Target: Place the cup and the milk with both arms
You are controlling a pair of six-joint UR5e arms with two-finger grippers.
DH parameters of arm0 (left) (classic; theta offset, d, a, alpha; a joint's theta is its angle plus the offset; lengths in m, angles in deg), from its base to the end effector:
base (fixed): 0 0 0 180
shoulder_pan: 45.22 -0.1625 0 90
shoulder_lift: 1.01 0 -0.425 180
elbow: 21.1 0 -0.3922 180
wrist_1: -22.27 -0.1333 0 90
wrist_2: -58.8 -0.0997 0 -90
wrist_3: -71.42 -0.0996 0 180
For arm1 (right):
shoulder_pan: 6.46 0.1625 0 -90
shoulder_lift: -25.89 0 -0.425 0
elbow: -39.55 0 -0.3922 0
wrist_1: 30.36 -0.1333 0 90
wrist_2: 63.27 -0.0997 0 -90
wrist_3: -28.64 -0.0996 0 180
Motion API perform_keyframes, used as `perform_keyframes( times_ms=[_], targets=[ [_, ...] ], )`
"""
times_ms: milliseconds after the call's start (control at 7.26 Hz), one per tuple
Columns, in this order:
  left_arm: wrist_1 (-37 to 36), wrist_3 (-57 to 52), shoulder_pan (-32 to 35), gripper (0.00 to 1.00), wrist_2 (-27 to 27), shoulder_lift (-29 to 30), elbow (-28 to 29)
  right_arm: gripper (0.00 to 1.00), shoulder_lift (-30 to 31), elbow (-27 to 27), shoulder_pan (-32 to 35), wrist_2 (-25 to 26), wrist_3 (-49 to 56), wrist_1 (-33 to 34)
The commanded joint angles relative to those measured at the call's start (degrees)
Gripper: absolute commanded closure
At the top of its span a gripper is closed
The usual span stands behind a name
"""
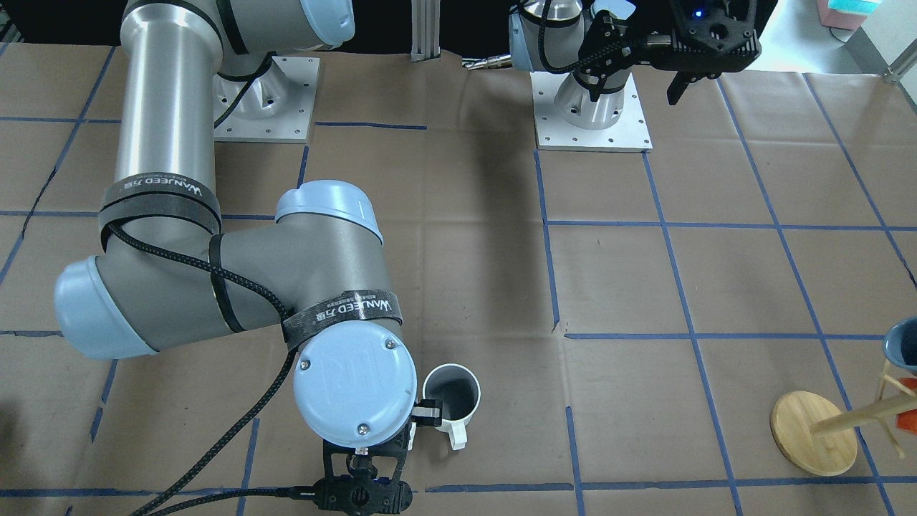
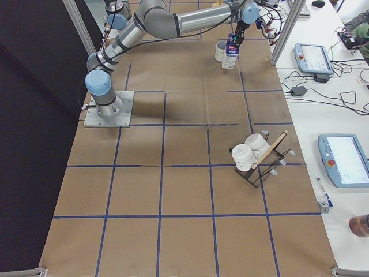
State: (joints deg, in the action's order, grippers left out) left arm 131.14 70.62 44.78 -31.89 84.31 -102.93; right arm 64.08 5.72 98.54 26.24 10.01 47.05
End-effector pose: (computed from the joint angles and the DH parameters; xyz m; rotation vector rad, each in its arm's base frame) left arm -0.1321 -0.4364 0.5638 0.0228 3.1259 0.1645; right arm 0.3391 -0.7472 0.3422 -0.0992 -3.0990 -0.2174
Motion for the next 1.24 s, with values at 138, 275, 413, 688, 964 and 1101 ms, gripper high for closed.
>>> perform_keyframes(
  times_ms=[138,275,413,688,964,1101],
  targets=[
    [0.38,-0.08,-0.09,0.00,-0.10,-0.50,-0.09,0.00,-0.49,-0.01,0.03,0.14,0.00,-0.68],
    [0.21,-0.16,-0.09,0.00,-0.01,-0.76,-0.96,0.00,-0.05,0.52,-0.66,0.14,0.26,-0.94],
    [0.12,-0.08,-0.18,0.00,0.08,-1.55,-1.84,0.00,1.08,0.61,-1.54,0.14,2.35,-1.03],
    [-0.23,-0.08,-1.83,0.00,0.25,-2.87,-3.77,0.00,5.38,0.35,-4.87,0.84,13.21,-6.53],
    [-0.23,-0.16,-3.34,0.00,0.16,-4.10,-5.27,0.04,9.86,0.08,-8.04,1.01,16.95,-16.21],
    [-0.32,-1.29,-3.95,0.00,0.42,-4.28,-5.62,0.04,11.71,-0.44,-8.92,1.02,17.22,-18.68]
  ],
)
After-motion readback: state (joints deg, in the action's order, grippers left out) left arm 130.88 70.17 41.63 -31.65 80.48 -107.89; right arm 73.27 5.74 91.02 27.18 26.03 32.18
